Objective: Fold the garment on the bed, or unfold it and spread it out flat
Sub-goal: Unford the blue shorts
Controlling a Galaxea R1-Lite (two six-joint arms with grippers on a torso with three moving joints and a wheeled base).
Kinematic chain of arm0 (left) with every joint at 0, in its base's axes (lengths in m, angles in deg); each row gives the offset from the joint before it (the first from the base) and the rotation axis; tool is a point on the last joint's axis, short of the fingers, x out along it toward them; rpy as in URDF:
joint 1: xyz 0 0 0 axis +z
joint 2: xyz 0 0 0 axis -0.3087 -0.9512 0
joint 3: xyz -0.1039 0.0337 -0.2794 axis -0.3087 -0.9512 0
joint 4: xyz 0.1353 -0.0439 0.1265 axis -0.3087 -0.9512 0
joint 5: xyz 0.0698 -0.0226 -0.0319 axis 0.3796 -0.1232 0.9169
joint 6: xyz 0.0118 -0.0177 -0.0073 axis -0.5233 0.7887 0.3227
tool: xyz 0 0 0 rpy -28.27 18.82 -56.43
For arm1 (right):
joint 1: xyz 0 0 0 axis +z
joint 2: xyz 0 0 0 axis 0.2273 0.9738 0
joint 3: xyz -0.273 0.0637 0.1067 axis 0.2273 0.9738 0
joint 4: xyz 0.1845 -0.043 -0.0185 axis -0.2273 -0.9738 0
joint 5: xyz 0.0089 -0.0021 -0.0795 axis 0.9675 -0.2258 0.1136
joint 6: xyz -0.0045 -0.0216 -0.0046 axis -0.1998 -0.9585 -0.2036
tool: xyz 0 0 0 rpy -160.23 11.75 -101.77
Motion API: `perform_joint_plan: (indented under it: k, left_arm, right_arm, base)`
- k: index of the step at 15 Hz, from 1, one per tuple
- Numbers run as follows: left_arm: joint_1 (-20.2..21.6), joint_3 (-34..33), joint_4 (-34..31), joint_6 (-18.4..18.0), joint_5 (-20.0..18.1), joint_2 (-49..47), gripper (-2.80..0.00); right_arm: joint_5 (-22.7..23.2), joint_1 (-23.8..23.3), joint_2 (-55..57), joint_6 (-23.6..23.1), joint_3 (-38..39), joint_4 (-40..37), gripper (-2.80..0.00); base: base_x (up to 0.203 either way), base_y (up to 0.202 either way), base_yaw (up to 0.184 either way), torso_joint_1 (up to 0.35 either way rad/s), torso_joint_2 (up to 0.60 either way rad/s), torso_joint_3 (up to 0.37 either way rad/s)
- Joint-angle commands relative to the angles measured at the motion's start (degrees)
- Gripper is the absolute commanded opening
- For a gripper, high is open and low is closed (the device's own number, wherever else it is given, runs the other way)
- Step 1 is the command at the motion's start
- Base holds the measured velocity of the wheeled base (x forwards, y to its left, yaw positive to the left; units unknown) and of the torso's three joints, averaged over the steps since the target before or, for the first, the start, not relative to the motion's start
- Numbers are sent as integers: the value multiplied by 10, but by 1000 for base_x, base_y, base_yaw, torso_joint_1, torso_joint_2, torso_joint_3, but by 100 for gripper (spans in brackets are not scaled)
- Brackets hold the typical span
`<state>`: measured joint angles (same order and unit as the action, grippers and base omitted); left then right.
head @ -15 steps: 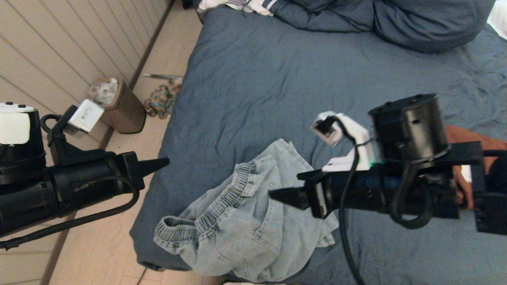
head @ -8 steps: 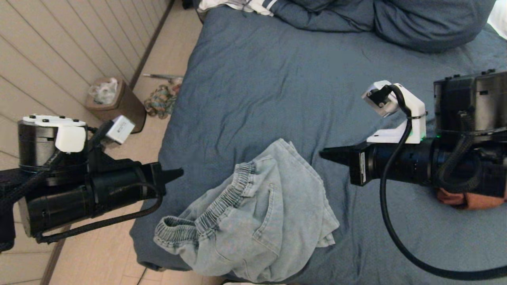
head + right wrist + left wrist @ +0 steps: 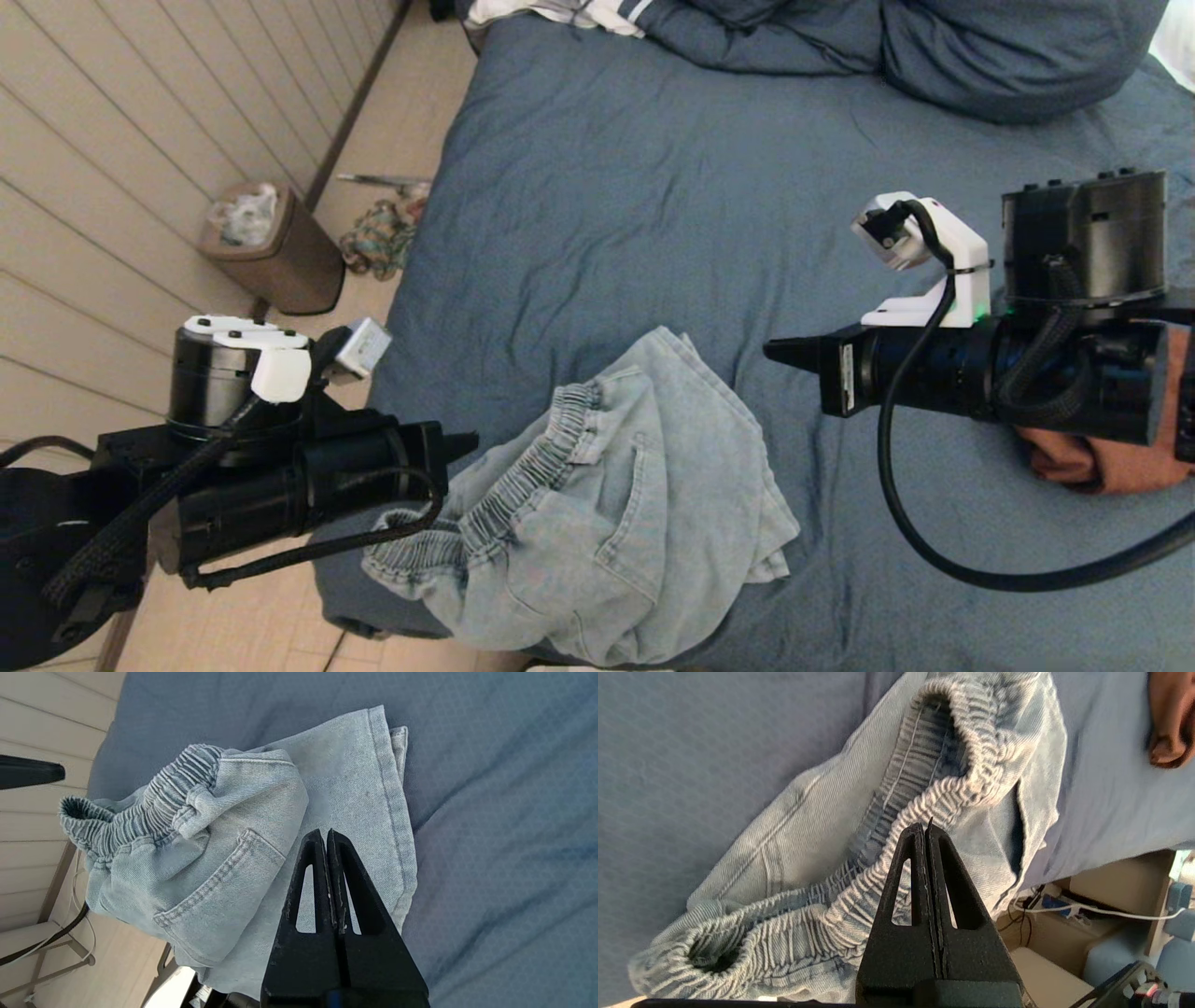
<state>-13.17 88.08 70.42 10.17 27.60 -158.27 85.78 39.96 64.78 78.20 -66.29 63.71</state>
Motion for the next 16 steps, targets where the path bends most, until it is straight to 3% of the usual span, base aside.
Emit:
perform_joint_plan:
  k: [1, 5, 6, 13, 16]
  left_arm:
    - [-2, -1, 2, 2, -1, -7, -280]
    - [-7, 2, 3, 10, 20, -24, -280]
    - [-11, 1, 4, 10, 26, -26, 0]
    - [-34, 12, 79, 30, 39, -93, 0]
    - [-35, 82, 105, 28, 68, -162, 0]
  right_arm:
    - [0, -3, 4, 2, -2, 0, -280]
    - [4, -42, 10, 1, -16, 0, -280]
    - [5, -48, 11, 1, -20, 0, -280]
    - [6, -72, 17, 1, -26, 0, -280]
    - [6, -73, 11, 1, -25, 0, -280]
  base:
    - [0, 0, 0, 0, 0, 0]
    - [0, 0, 0, 0, 0, 0]
    - [0, 0, 0, 0, 0, 0]
    - [0, 0, 0, 0, 0, 0]
    - [0, 0, 0, 0, 0, 0]
